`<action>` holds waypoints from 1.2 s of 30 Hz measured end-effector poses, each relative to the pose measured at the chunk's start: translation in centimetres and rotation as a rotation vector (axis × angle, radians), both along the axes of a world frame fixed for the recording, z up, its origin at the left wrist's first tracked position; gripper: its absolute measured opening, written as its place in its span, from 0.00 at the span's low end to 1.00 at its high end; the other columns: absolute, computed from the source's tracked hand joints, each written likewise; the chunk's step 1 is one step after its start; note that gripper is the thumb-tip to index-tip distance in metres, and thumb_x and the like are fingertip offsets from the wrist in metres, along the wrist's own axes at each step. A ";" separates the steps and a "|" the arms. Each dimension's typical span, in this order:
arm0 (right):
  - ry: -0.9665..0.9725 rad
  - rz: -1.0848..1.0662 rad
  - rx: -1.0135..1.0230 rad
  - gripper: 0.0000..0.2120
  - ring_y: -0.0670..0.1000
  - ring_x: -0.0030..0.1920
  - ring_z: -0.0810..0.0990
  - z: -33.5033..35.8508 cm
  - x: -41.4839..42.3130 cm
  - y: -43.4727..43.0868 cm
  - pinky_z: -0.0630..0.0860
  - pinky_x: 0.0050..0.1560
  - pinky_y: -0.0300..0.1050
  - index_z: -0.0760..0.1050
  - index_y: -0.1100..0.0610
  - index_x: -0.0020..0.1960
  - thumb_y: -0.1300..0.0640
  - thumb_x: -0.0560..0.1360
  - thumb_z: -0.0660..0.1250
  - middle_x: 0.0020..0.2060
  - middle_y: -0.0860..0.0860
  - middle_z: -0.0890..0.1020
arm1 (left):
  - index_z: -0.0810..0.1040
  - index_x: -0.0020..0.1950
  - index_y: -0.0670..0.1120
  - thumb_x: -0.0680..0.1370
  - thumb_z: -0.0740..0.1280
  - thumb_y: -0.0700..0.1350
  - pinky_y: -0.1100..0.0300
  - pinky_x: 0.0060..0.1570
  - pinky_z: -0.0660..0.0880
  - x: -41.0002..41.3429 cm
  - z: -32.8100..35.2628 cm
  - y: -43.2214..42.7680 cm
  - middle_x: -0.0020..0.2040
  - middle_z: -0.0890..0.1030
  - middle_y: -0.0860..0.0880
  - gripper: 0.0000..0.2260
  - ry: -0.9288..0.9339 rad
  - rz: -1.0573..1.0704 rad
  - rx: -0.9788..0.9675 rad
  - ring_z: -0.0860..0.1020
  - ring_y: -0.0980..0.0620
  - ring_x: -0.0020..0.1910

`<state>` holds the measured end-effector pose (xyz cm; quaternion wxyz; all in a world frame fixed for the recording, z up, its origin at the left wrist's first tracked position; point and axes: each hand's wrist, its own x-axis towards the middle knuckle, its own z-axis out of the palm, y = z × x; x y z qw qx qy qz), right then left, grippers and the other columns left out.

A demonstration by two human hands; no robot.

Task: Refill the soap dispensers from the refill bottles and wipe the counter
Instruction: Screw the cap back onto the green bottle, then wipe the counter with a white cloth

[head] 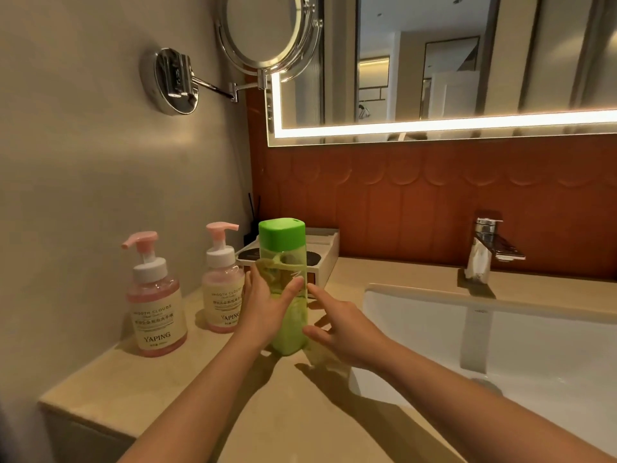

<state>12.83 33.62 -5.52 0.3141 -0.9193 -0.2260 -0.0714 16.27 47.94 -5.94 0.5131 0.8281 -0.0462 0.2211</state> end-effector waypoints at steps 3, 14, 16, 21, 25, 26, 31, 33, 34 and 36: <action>0.018 -0.012 0.057 0.33 0.51 0.60 0.76 -0.4 1.7 0.8 0.75 0.59 0.47 0.50 0.47 0.76 0.53 0.77 0.64 0.69 0.50 0.70 | 0.55 0.72 0.48 0.70 0.65 0.65 0.43 0.70 0.61 1.7 0.4 0.2 0.72 0.63 0.45 0.38 0.028 0.029 0.045 0.61 0.45 0.72; 0.122 -0.041 0.068 0.34 0.50 0.59 0.77 -0.9 6.5 3.0 0.75 0.56 0.44 0.49 0.51 0.77 0.55 0.77 0.63 0.70 0.50 0.68 | 0.55 0.68 0.43 0.77 0.65 0.52 0.51 0.63 0.67 5.0 1.5 0.3 0.69 0.66 0.41 0.27 0.094 0.162 0.172 0.66 0.42 0.68; 0.119 -0.035 0.024 0.33 0.51 0.61 0.75 -0.9 6.8 2.8 0.74 0.57 0.45 0.50 0.50 0.76 0.55 0.77 0.64 0.70 0.50 0.69 | 0.55 0.69 0.42 0.77 0.65 0.50 0.50 0.64 0.66 5.4 1.9 0.4 0.70 0.65 0.40 0.28 0.134 0.138 0.150 0.65 0.42 0.69; 0.119 -0.042 -0.091 0.32 0.52 0.67 0.70 -0.9 6.3 1.9 0.71 0.64 0.49 0.51 0.48 0.76 0.51 0.77 0.63 0.72 0.49 0.66 | 0.45 0.74 0.40 0.76 0.66 0.51 0.49 0.70 0.60 5.1 2.0 0.3 0.74 0.58 0.41 0.37 0.222 0.072 0.019 0.58 0.42 0.73; 0.109 -0.056 -0.182 0.32 0.52 0.68 0.69 0.0 4.9 0.1 0.70 0.65 0.48 0.51 0.47 0.76 0.50 0.77 0.63 0.72 0.50 0.65 | 0.37 0.75 0.42 0.76 0.66 0.49 0.49 0.72 0.54 3.4 2.5 -1.1 0.77 0.49 0.43 0.42 0.216 0.084 -0.129 0.51 0.44 0.75; 0.112 -0.052 -0.200 0.32 0.52 0.67 0.70 0.3 4.2 -0.6 0.70 0.64 0.48 0.52 0.46 0.75 0.50 0.77 0.63 0.72 0.50 0.66 | 0.37 0.75 0.43 0.77 0.66 0.48 0.50 0.71 0.54 2.7 2.8 -1.6 0.77 0.49 0.44 0.41 0.198 0.089 -0.154 0.51 0.44 0.75; 0.116 -0.026 -0.335 0.24 0.49 0.63 0.73 1.7 -0.3 -5.0 0.73 0.62 0.45 0.62 0.49 0.72 0.52 0.77 0.63 0.68 0.49 0.70 | 0.38 0.76 0.43 0.77 0.65 0.47 0.52 0.72 0.50 -1.8 2.9 -4.1 0.77 0.45 0.46 0.39 0.115 0.116 -0.141 0.47 0.47 0.76; 0.085 -0.019 -0.437 0.22 0.48 0.64 0.72 2.1 -2.0 -6.6 0.72 0.63 0.42 0.65 0.50 0.70 0.52 0.77 0.63 0.68 0.48 0.71 | 0.38 0.76 0.44 0.77 0.64 0.48 0.51 0.74 0.49 -3.6 2.4 -4.9 0.77 0.41 0.47 0.39 0.117 0.087 -0.100 0.45 0.48 0.76; 0.066 -0.024 -0.485 0.21 0.48 0.65 0.72 2.3 -3.2 -7.5 0.71 0.62 0.42 0.66 0.50 0.70 0.52 0.77 0.63 0.67 0.47 0.71 | 0.38 0.76 0.44 0.77 0.64 0.48 0.51 0.73 0.49 -4.9 2.3 -5.6 0.77 0.41 0.48 0.39 0.122 0.056 -0.076 0.45 0.48 0.76; 0.037 -0.033 -0.554 0.20 0.48 0.64 0.71 2.6 -5.2 -9.1 0.70 0.62 0.42 0.67 0.49 0.69 0.52 0.78 0.62 0.67 0.47 0.72 | 0.42 0.76 0.45 0.78 0.63 0.48 0.52 0.72 0.52 -7.2 2.0 -6.9 0.77 0.43 0.50 0.36 0.119 -0.034 -0.014 0.48 0.49 0.76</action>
